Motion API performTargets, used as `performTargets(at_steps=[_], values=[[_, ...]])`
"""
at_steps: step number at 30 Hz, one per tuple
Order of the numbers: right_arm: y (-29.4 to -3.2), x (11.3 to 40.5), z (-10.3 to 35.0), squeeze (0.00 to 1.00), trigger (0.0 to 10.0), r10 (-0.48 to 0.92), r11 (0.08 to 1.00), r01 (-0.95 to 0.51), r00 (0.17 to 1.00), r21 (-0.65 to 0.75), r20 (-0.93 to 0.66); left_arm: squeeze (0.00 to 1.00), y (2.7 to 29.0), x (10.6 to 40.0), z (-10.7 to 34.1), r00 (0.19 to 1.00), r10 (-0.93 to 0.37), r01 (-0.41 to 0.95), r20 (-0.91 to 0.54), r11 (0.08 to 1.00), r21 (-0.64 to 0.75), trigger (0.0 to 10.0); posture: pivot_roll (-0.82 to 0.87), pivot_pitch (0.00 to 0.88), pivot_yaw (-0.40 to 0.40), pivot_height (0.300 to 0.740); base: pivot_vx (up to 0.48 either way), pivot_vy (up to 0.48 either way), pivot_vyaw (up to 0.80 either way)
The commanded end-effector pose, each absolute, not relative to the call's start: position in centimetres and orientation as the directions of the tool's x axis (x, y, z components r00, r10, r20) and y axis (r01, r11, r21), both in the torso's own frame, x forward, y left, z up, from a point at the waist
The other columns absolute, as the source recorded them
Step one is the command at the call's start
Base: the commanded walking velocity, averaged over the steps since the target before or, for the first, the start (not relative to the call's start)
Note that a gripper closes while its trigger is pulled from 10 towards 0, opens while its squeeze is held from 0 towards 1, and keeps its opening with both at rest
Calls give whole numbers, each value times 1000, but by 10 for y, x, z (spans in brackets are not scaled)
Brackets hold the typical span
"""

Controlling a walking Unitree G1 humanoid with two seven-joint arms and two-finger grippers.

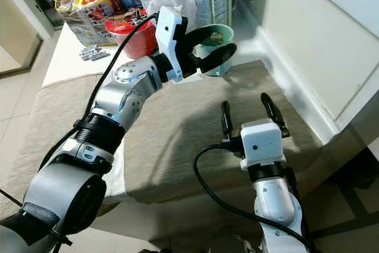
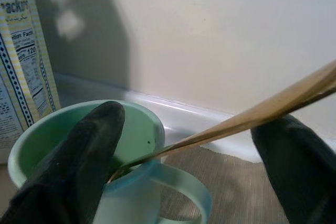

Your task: Setting the table

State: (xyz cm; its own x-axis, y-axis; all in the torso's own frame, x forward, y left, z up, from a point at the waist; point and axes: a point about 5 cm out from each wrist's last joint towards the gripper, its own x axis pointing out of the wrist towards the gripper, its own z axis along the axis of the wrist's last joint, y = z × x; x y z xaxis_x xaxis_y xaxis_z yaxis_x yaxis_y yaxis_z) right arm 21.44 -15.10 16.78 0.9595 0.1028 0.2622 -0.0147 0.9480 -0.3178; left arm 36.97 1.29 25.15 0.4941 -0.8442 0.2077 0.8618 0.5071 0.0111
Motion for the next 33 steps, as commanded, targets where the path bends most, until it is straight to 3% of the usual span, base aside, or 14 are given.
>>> performTargets(at_steps=[1,33], values=[[-153,212,153,0,10000,80,946,-17,980,-325,181,0,15,372,257,497,-840,857,217,514,29,0,-367,146,218,740,0,0,0],[-152,212,152,0,10000,77,946,-17,982,-324,175,0,20,380,254,538,-818,824,204,561,78,0,-357,156,217,740,0,0,0]])
